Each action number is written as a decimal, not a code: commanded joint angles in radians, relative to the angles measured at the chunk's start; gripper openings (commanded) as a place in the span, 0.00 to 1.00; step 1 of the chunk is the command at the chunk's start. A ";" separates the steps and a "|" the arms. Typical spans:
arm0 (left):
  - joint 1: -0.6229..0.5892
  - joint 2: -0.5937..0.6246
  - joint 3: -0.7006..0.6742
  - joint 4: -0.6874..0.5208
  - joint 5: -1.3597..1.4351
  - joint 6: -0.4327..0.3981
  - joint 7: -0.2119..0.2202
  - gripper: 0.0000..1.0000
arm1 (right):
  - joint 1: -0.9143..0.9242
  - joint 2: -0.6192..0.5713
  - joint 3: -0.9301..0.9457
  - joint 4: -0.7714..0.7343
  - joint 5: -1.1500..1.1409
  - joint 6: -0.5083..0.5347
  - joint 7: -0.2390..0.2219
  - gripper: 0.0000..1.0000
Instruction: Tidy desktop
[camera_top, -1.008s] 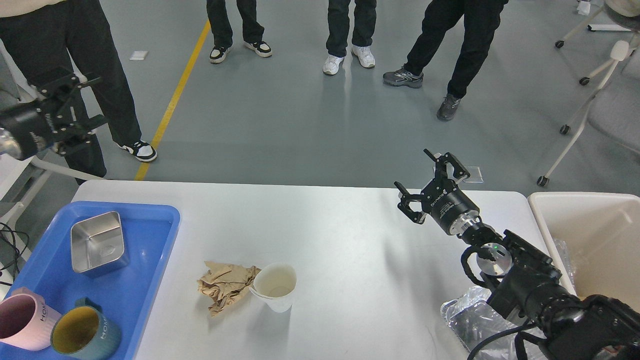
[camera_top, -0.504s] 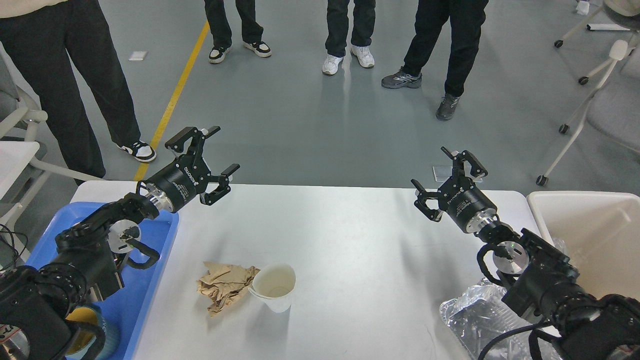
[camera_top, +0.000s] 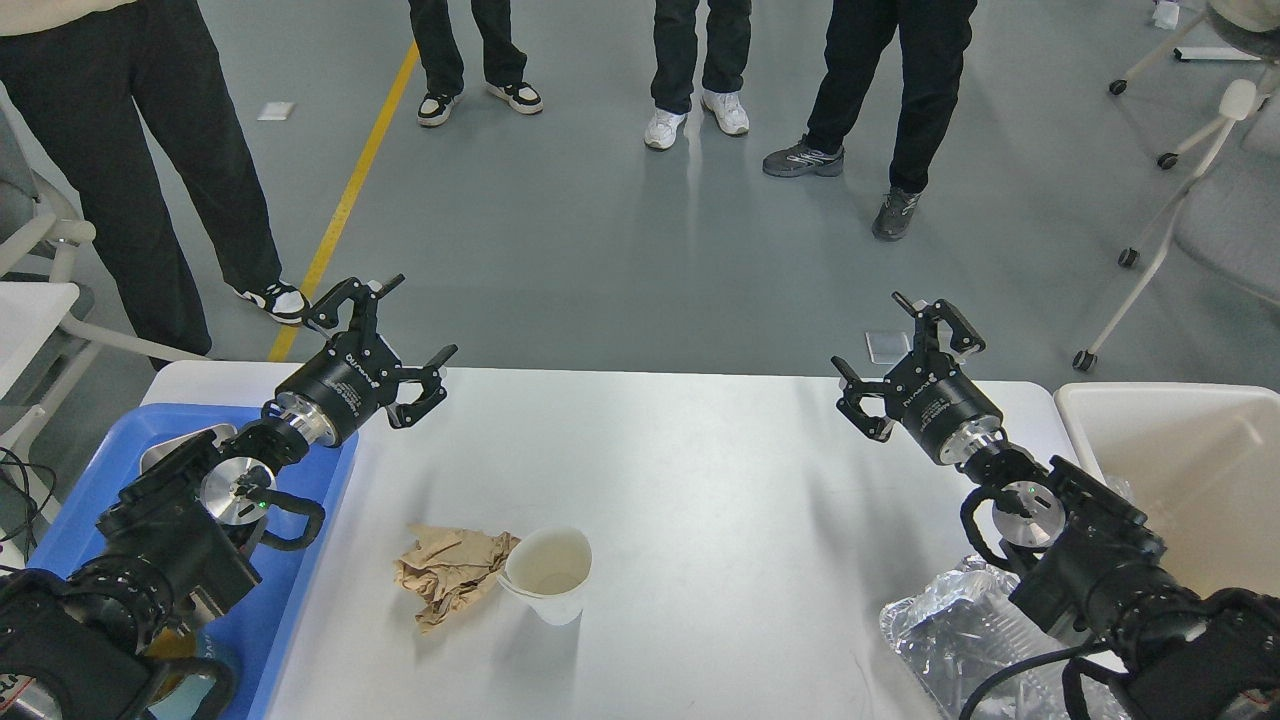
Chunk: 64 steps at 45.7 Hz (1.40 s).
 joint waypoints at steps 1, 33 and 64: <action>0.009 -0.003 0.002 0.000 0.003 0.001 -0.003 0.96 | 0.005 -0.016 -0.009 0.004 -0.005 0.003 -0.002 1.00; 0.040 -0.104 0.019 -0.003 0.004 0.002 -0.111 0.96 | -0.090 -1.638 -0.550 1.398 -0.580 0.035 -0.157 1.00; 0.069 -0.097 0.022 -0.003 0.012 -0.006 -0.109 0.96 | -0.089 -1.557 -0.549 1.461 -0.722 0.015 -0.157 1.00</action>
